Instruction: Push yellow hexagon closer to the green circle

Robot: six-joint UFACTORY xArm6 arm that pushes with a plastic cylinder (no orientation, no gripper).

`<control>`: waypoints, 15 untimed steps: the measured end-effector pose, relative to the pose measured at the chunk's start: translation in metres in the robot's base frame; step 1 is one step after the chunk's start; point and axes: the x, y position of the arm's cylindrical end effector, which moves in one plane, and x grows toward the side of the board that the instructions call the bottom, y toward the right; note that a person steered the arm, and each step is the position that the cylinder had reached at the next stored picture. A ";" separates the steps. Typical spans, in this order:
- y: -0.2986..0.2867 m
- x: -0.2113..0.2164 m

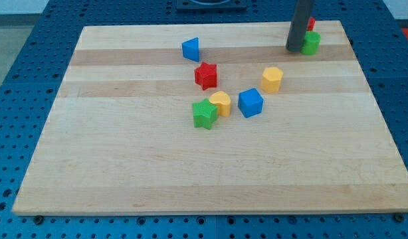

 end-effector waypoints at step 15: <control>-0.020 0.069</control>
